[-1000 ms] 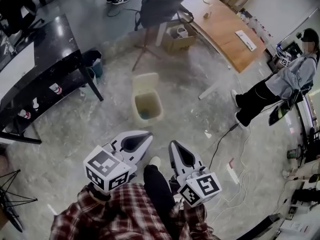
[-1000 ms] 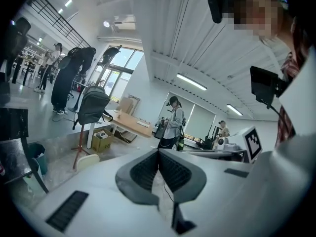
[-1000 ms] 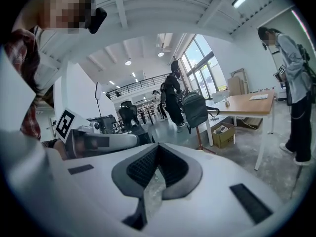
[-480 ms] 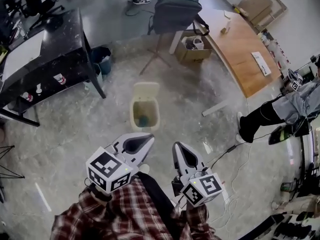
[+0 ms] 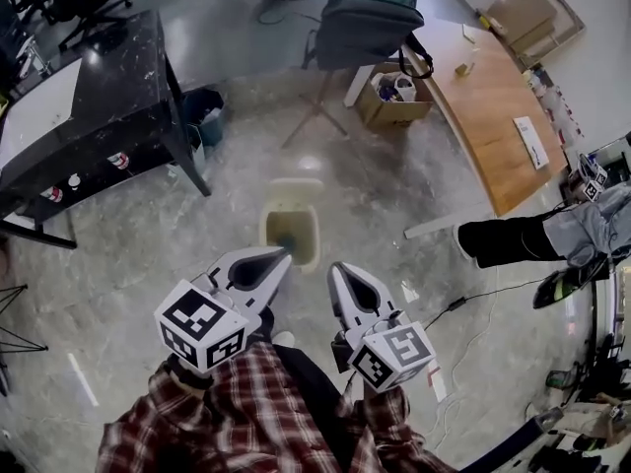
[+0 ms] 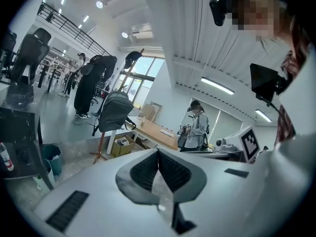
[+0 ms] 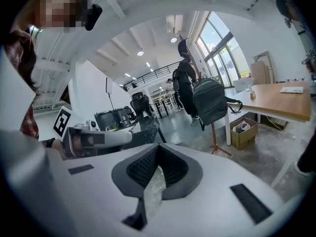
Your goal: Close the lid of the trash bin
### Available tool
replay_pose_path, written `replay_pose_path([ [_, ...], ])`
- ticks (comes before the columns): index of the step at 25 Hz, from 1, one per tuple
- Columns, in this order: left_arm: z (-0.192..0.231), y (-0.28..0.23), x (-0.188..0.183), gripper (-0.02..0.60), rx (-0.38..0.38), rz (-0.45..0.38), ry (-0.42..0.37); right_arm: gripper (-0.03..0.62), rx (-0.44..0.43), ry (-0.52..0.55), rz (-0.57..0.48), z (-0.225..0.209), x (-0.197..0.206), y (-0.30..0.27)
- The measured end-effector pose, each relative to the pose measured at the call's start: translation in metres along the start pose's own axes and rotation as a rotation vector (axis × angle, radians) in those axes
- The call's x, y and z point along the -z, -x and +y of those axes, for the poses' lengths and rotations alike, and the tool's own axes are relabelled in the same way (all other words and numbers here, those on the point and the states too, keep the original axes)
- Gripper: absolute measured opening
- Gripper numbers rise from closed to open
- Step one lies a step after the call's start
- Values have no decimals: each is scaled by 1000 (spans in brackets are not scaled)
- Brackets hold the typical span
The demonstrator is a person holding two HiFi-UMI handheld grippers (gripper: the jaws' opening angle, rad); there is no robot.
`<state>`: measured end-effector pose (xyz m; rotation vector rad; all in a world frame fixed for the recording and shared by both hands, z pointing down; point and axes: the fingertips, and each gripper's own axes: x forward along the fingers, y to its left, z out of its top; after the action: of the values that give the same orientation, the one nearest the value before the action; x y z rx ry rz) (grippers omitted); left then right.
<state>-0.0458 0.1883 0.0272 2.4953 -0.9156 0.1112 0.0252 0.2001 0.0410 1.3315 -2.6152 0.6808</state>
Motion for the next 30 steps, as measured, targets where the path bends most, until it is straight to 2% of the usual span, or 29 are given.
replay_pose_path([
  [6, 55, -25, -32, 12, 34, 7, -14, 14, 28, 4, -10, -15, -27, -60],
  [11, 86, -40, -31, 12, 38, 53, -5, 14, 56, -13, 24, -30, -26, -92],
  [16, 116, -49, -12, 12, -5, 88, 50, 14, 53, -20, 105, -49, -7, -114],
  [23, 146, -64, 22, 12, -103, 102, 117, 14, 0, -34, 230, -73, 31, -132],
  [30, 181, -81, 81, 12, -164, 127, 175, 14, -25, -42, 307, -104, 84, -159],
])
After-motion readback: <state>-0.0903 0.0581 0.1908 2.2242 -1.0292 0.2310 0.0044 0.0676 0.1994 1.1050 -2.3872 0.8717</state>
